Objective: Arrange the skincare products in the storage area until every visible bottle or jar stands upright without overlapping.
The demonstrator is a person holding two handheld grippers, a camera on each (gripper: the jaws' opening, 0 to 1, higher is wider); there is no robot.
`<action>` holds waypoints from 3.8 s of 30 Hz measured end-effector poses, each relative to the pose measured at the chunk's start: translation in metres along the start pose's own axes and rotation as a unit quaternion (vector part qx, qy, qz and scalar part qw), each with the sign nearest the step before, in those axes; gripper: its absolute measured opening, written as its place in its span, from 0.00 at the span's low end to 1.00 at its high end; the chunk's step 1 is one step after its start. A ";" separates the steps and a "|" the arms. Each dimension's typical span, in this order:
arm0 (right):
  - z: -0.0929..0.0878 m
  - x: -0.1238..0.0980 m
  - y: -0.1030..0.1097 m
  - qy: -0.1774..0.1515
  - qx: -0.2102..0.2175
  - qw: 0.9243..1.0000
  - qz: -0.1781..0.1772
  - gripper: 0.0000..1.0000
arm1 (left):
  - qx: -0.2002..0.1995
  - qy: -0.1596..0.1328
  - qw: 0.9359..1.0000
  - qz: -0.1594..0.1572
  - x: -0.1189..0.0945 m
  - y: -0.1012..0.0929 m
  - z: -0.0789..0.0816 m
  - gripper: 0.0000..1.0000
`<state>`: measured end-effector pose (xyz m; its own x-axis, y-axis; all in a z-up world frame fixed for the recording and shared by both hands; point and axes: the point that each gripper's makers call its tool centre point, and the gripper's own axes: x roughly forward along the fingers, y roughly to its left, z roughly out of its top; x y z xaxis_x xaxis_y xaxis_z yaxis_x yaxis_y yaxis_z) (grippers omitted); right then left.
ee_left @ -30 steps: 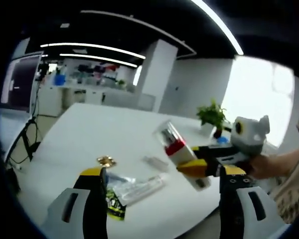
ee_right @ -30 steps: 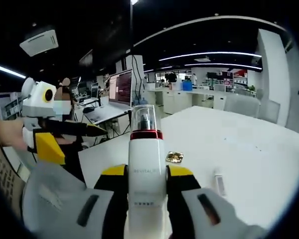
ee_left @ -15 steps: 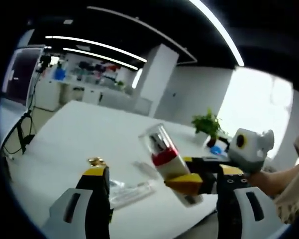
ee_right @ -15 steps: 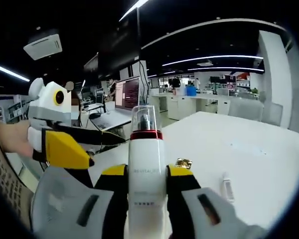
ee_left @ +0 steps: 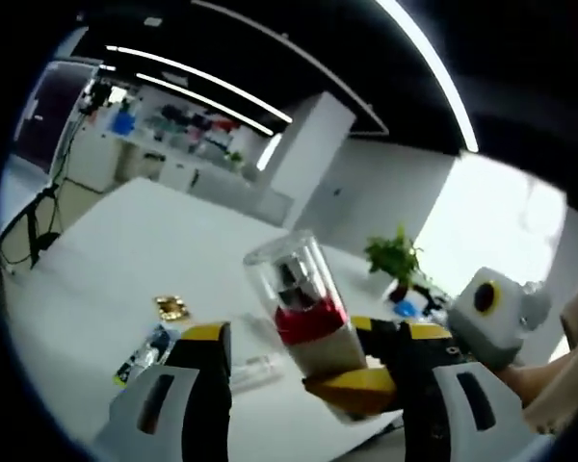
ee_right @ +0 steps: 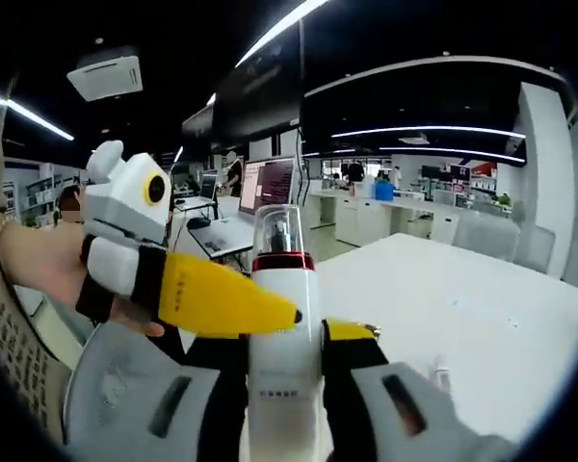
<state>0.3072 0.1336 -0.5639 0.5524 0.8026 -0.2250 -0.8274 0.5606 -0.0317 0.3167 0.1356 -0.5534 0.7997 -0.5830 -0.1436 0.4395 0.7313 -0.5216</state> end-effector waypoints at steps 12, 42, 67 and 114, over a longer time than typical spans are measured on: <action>0.002 0.000 0.006 -0.002 -0.015 1.000 0.009 0.28 | 0.004 0.005 1.000 -0.010 -0.001 -0.007 -0.003 0.41; -0.004 -0.063 -0.020 -0.042 0.069 0.995 0.051 0.32 | 0.151 0.099 0.969 -0.168 0.030 -0.092 -0.015 0.23; 0.002 -0.107 -0.028 -0.046 0.040 0.995 0.085 0.34 | 0.235 0.140 0.909 -0.314 0.037 -0.155 -0.028 0.24; -0.117 -0.084 -0.088 0.073 0.025 0.995 -0.056 0.33 | 0.261 0.238 0.880 -0.318 0.108 -0.107 -0.116 0.26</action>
<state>0.3212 -0.0070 -0.6561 0.6181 0.6981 -0.3614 -0.7530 0.6578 -0.0172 0.3085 -0.0468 -0.6102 0.1161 -0.9243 -0.3636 0.9636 0.1936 -0.1843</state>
